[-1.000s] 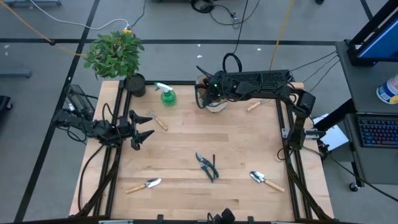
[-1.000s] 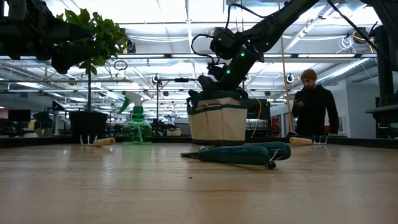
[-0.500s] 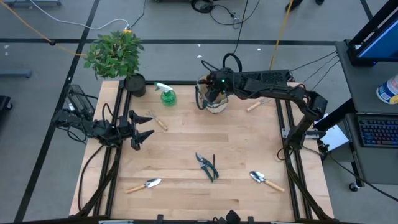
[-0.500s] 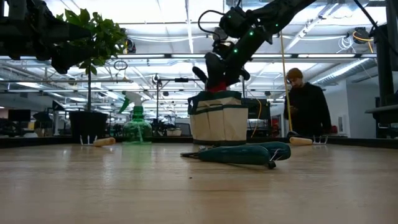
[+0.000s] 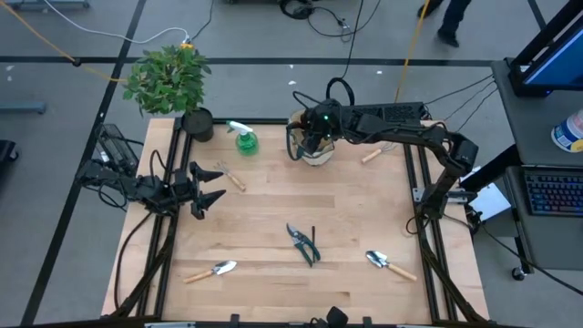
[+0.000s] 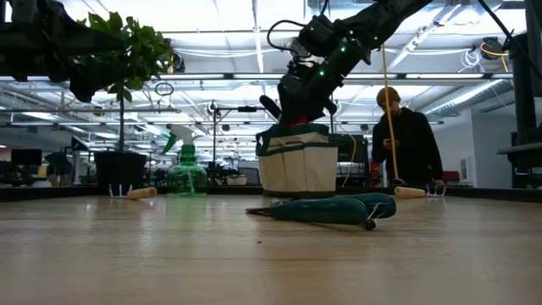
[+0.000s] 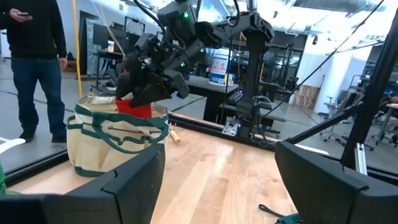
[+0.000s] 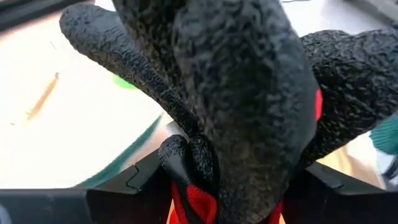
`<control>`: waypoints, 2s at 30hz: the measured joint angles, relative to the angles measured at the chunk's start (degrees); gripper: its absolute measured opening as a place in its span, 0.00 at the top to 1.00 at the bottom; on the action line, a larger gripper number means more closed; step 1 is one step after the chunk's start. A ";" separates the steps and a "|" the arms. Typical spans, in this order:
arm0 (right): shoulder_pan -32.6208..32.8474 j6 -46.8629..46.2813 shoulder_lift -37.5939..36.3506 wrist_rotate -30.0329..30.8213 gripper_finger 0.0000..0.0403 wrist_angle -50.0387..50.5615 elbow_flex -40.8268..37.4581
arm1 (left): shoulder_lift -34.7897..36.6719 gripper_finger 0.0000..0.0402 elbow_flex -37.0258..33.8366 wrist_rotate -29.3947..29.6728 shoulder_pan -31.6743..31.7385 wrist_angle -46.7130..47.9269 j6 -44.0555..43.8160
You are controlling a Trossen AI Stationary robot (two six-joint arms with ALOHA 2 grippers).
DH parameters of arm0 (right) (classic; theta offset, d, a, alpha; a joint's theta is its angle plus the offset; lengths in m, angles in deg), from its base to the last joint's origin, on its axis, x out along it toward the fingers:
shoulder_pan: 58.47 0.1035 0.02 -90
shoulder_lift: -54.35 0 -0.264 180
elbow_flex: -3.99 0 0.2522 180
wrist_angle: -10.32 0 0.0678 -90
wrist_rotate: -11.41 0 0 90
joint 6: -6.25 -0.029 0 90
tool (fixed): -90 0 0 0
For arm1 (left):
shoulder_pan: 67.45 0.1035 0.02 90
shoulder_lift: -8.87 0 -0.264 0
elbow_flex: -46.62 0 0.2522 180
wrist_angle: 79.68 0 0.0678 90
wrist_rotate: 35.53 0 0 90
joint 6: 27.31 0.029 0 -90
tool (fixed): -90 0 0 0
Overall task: Pick & Place Garden tools in Gardening bag
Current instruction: Put the gloves into the gardening bag, then put the spray bottle into the gardening bag
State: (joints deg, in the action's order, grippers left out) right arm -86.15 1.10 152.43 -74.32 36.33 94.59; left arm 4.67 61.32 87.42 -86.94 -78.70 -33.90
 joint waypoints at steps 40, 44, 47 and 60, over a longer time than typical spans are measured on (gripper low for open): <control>-1.22 1.49 -0.04 0.13 0.05 2.61 0.00 | 0.00 0.23 0.01 0.15 0.00 -0.81 0.40; -1.22 1.61 -0.11 0.14 0.02 2.58 0.00 | -0.01 0.23 0.01 0.15 0.00 -0.86 0.40; -1.22 3.00 -1.47 0.11 0.01 2.76 0.00 | 0.00 0.23 0.00 0.15 0.00 -1.33 0.22; -0.70 2.79 -17.52 -6.14 0.02 11.62 0.01 | -0.30 0.23 0.02 0.11 0.01 -6.78 0.73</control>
State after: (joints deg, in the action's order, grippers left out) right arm -86.85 3.89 134.91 -80.46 47.95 94.60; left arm 4.36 61.33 87.53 -86.93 -85.48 -33.17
